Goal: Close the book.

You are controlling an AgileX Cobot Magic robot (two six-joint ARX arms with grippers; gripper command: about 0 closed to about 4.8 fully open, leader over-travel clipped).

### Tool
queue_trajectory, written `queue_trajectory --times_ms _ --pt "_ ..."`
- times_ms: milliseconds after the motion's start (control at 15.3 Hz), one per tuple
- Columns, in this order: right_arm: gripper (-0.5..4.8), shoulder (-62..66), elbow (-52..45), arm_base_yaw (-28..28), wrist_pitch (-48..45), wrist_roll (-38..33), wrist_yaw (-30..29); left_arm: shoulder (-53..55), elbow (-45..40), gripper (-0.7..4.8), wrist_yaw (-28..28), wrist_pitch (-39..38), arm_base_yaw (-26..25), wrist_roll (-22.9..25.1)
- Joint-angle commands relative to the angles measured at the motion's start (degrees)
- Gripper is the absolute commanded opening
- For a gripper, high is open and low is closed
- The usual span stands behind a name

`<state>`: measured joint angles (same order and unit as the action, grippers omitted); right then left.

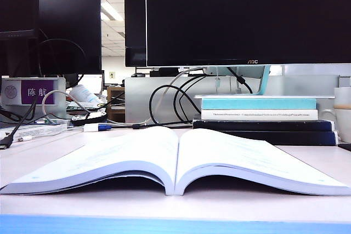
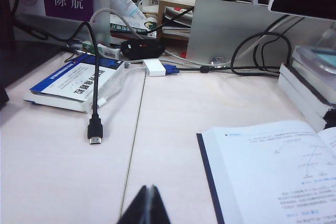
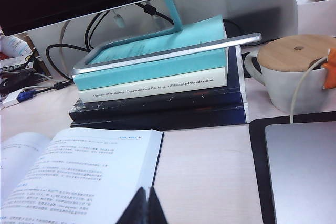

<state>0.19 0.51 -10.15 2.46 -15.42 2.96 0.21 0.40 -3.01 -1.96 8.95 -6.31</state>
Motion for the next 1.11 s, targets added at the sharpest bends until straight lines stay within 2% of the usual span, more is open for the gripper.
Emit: queue_trajectory --times_ms 65,261,327,588,850,981,1111 --pt "-0.01 -0.09 -0.07 0.02 -1.01 -0.17 -0.09 -0.17 0.39 -0.04 0.68 0.87 -0.11 -0.81" --pt "-0.01 -0.09 0.15 0.04 -0.98 -0.61 -0.13 -0.15 1.53 -0.05 1.92 1.55 -0.11 -1.29" --pt "-0.01 -0.09 1.22 0.0 -1.01 -2.75 -0.13 0.0 3.45 -0.05 3.76 -0.35 -0.11 -2.69" --pt "-0.01 -0.09 6.05 0.0 -1.07 -2.78 1.27 0.13 6.58 -0.05 4.42 -3.04 -0.11 -5.57" --pt "-0.02 0.66 11.91 0.0 -1.75 -2.78 3.54 1.88 11.26 -0.05 4.98 -8.02 -0.11 -6.16" --pt "-0.02 5.03 15.08 -0.02 -1.62 -2.8 3.13 9.38 17.33 -0.05 4.96 -9.53 -0.11 -4.94" --pt "-0.02 14.36 19.15 -0.02 -1.42 -2.54 0.5 23.28 26.58 -0.05 5.46 -10.23 -0.11 -0.66"
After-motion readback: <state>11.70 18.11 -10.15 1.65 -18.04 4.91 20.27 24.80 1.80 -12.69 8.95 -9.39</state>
